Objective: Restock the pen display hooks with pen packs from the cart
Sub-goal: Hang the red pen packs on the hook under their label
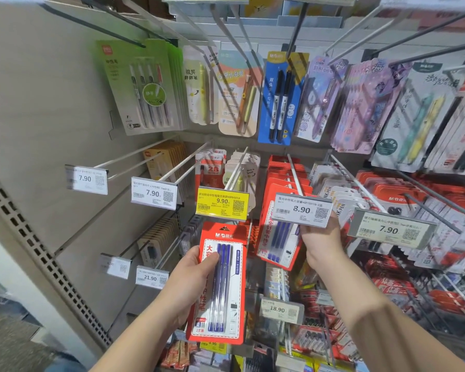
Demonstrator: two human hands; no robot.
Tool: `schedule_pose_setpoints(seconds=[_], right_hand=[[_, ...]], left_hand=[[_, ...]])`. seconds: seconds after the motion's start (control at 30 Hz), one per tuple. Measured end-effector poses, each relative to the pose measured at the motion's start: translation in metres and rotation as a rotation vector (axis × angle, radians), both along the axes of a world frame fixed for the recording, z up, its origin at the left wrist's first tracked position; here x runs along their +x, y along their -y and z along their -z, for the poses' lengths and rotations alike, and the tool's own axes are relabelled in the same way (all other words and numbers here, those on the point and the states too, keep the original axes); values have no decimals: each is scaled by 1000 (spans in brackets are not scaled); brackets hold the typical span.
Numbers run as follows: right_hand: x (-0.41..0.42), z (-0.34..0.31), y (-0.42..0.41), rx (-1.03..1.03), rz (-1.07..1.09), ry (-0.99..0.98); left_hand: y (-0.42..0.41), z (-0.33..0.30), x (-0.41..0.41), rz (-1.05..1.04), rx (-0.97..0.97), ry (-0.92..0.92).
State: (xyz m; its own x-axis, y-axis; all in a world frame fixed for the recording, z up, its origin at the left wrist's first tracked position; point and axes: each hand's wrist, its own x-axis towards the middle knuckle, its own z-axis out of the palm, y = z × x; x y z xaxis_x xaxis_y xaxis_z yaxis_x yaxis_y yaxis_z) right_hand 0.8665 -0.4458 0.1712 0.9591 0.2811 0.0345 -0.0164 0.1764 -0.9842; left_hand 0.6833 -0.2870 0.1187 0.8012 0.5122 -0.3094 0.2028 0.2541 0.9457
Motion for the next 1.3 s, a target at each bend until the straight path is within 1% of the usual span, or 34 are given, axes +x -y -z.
schedule_pose_setpoints(seconds=[0.17,0.27,0.33,0.43,0.5,0.6,0.7,0.73,0.8,1.0,1.07,1.2,1.3], right_hand=[[16,2,-8,41,2,-157],[19,1,-13,114,37,-290],[20,3,-16,197,41,-345],[19,1,-19,207,116,-370],[12,1,-19,145,119,-406],[0,5,-12,-6,137,-317],[-6,22,-10,-77,86,-251],[-11,24,-11,-161,76,-207],[-21,31,-10,-256,71,-179],[-45,56,3,-234,1,-251],[-58,44,9,-210,-36,-227],[-68,29,14,-95,-174,-188],[-64,23,15,-37,-159,-180]], left_hand=[[0,0,-1,-3,-17,-1],[-1,0,-2,-2,-41,5],[-1,0,-2,6,-45,8],[0,1,-1,11,-33,9],[0,1,0,20,-20,12],[2,3,2,30,-32,23],[4,3,5,55,-49,47],[5,2,7,67,-50,55],[9,0,9,83,-41,65],[21,-5,18,155,-41,90],[25,-5,20,182,-31,92],[35,-2,26,239,-21,97],[43,0,29,273,-24,115]])
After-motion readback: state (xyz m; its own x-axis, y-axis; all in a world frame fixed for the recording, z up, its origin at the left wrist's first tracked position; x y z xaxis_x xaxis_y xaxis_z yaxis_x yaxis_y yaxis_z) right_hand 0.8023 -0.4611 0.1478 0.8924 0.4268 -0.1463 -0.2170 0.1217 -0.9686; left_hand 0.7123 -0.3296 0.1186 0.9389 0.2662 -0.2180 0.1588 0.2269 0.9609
